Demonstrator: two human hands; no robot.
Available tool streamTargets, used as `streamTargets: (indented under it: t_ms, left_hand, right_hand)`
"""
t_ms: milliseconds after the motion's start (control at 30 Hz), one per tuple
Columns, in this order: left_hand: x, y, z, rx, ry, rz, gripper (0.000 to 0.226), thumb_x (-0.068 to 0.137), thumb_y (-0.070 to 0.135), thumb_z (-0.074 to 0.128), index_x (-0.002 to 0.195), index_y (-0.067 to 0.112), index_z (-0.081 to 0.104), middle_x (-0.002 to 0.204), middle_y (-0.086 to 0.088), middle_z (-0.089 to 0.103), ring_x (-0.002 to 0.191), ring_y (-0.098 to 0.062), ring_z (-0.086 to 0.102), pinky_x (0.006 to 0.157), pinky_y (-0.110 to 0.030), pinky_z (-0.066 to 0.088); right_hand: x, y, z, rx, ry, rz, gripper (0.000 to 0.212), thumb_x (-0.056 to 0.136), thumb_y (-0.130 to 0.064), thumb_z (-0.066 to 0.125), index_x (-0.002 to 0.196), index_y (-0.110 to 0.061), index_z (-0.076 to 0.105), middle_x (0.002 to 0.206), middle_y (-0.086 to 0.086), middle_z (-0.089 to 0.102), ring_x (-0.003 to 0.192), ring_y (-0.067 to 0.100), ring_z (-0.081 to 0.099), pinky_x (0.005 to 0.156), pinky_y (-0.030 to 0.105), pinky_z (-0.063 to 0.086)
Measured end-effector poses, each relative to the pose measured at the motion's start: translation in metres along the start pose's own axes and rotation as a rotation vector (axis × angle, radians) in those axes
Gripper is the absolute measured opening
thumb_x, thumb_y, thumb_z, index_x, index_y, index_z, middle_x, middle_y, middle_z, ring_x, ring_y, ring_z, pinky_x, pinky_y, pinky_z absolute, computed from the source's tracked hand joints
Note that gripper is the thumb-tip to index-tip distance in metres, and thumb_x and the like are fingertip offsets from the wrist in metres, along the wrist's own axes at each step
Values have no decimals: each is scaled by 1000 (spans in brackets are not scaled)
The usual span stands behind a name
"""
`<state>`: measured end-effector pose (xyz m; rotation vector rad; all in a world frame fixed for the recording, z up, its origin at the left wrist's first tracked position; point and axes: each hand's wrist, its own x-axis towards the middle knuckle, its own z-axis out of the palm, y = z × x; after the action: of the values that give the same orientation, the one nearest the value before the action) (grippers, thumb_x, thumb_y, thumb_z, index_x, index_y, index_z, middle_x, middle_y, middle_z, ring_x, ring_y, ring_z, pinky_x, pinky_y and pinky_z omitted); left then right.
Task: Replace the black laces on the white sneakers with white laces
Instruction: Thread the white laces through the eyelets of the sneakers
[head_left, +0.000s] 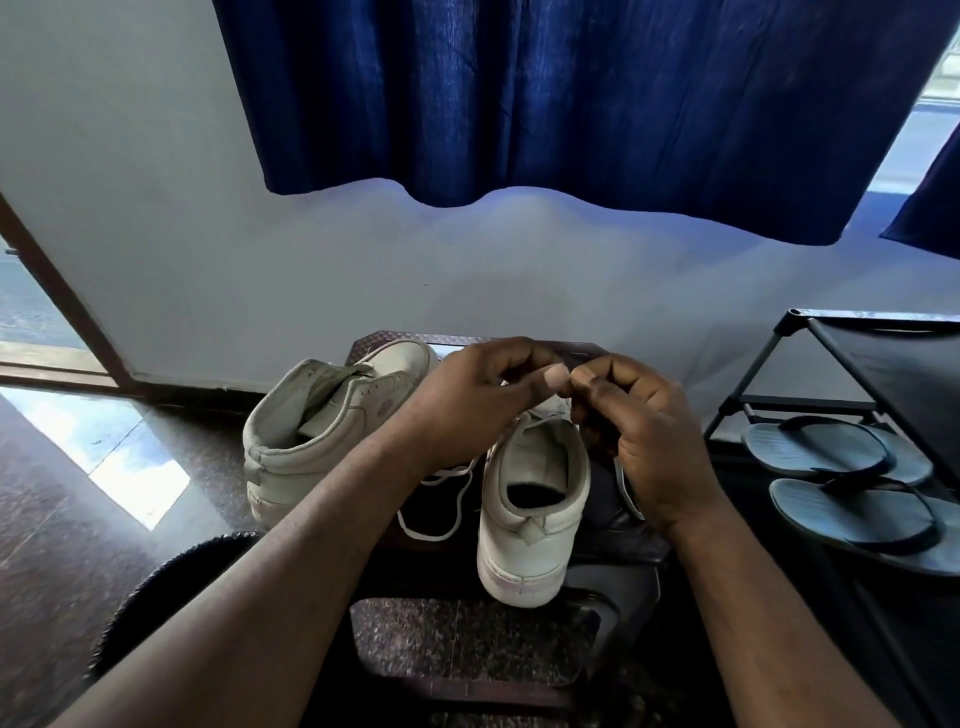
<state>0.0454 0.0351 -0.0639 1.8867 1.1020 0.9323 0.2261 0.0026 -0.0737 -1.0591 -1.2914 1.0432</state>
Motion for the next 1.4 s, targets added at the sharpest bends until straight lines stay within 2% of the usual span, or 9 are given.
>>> streamTargets:
  t_ms: [233, 333, 500, 600, 667, 733, 900, 1167, 1400]
  left_hand:
    - [-2, 5, 2, 94, 183, -64, 16, 94, 27, 74, 78, 29, 72, 61, 15, 65, 57, 2, 56, 58, -16, 43]
    - [-8, 10, 8, 287, 153, -72, 13, 89, 31, 75, 77, 26, 72, 62, 16, 62, 61, 0, 55, 56, -14, 38]
    - [-13, 16, 16, 461, 83, -82, 5, 85, 33, 74, 86, 29, 77, 79, 8, 69, 69, -7, 57, 64, -22, 42]
    - [-13, 19, 17, 461, 82, -122, 7, 84, 35, 75, 87, 31, 79, 67, 12, 60, 59, -4, 52, 55, -18, 36]
    - [-13, 21, 19, 460, 100, -149, 7, 84, 35, 75, 87, 31, 80, 65, 13, 58, 58, -4, 52, 53, -16, 34]
    - [-13, 22, 21, 444, 112, -173, 9, 85, 38, 76, 88, 32, 80, 68, 12, 62, 63, -6, 57, 55, -18, 38]
    - [-11, 20, 24, 380, 138, -220, 8, 85, 38, 78, 83, 30, 80, 80, 8, 72, 76, -7, 65, 67, -27, 52]
    - [-4, 16, 23, 328, 77, -290, 14, 83, 40, 80, 79, 26, 79, 77, 6, 72, 75, -7, 64, 62, -25, 48]
    - [-2, 11, 20, 332, 79, -249, 14, 85, 37, 79, 74, 29, 76, 65, 9, 66, 55, 4, 56, 48, -10, 34]
  right_hand:
    - [-7, 0, -7, -321, -31, -47, 15, 87, -30, 82, 89, -21, 70, 82, 1, 71, 71, 15, 64, 66, 29, 53]
    - [-11, -2, -15, -547, -77, -44, 9, 85, -26, 82, 90, -25, 75, 82, -7, 75, 74, 8, 69, 66, 23, 53]
    - [-13, 1, -16, -486, 84, 75, 12, 83, -33, 78, 77, -24, 82, 76, -9, 77, 80, 9, 72, 76, 34, 57]
    - [-14, 5, -18, -235, 94, 221, 39, 70, -40, 79, 77, -2, 76, 84, 28, 70, 77, 26, 63, 76, 51, 53]
    - [-13, 8, -22, -59, 98, 310, 34, 75, -28, 81, 80, 5, 75, 94, 37, 69, 78, 31, 64, 75, 46, 52]
    - [-14, 7, -24, 40, 85, 360, 14, 85, -10, 75, 78, 1, 78, 90, 28, 75, 74, 30, 70, 69, 36, 57]
    - [-16, 7, -24, 104, 81, 359, 13, 89, -3, 71, 80, 2, 78, 82, 20, 76, 66, 23, 72, 55, 28, 58]
    - [-15, 11, -18, -26, 128, 299, 13, 85, -13, 78, 84, 1, 80, 93, 29, 75, 84, 36, 70, 81, 49, 59]
    - [-17, 12, -13, -221, 160, 171, 7, 87, -24, 80, 82, -21, 84, 86, 0, 80, 95, 24, 76, 95, 55, 57]
